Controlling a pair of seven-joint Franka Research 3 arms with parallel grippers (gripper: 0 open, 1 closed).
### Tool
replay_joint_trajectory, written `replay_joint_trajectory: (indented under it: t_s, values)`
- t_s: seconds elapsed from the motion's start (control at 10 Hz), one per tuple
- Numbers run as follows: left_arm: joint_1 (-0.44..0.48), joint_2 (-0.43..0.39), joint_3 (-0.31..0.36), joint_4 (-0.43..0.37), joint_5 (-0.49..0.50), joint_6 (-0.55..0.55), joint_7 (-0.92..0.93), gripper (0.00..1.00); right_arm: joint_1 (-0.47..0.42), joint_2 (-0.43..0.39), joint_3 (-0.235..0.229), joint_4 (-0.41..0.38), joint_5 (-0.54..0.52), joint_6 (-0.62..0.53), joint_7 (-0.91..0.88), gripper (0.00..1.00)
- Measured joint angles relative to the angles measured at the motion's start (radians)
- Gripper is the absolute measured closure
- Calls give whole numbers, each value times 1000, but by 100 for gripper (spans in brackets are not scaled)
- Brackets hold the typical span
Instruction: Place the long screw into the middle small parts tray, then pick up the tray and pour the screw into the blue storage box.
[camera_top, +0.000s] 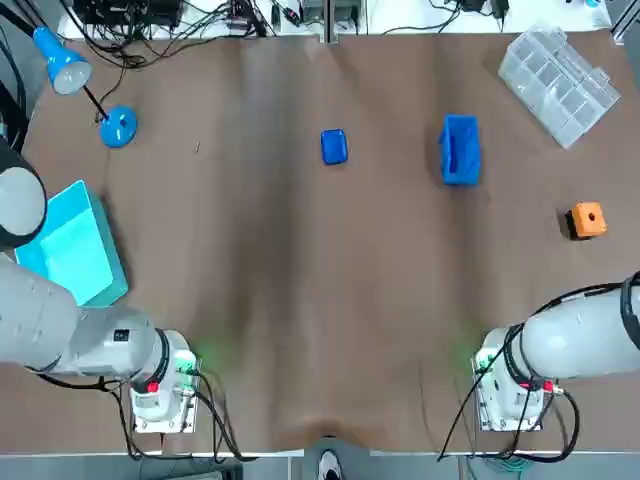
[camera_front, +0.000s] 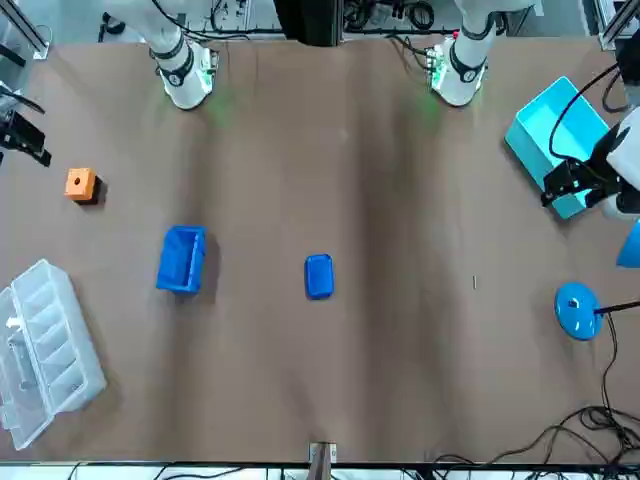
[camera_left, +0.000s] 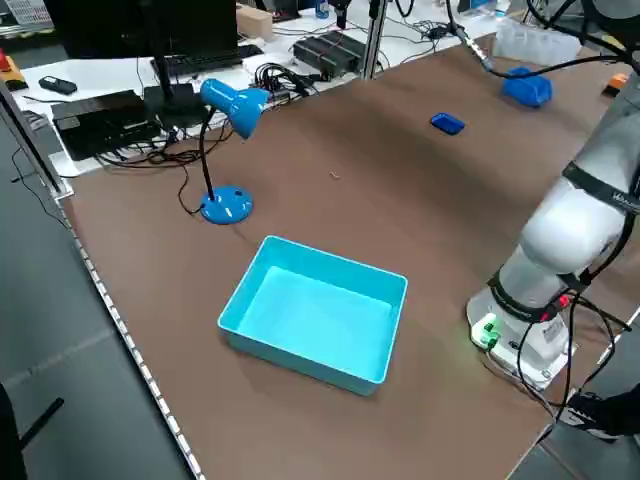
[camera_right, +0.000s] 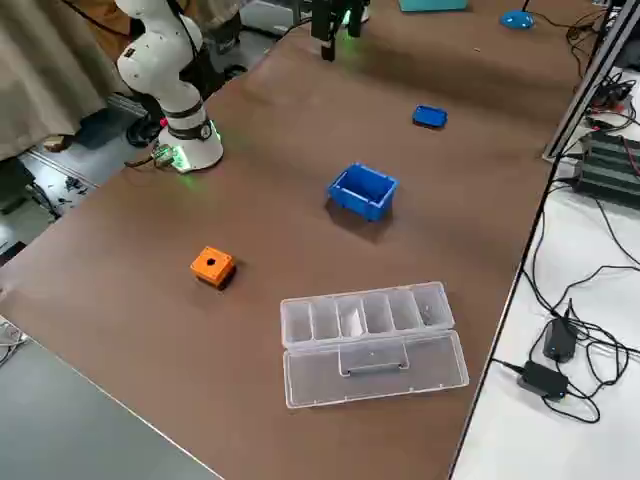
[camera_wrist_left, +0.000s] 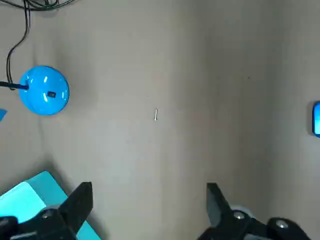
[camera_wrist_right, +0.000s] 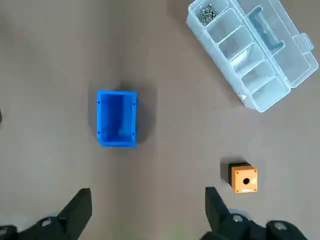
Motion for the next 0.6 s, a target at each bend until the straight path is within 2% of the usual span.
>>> replay_joint_trajectory:
  t_s: [0.6]
  values:
    - [0, 0, 0, 0, 0, 0, 1, 0, -1, 7, -3, 0, 0, -1, 0, 0]
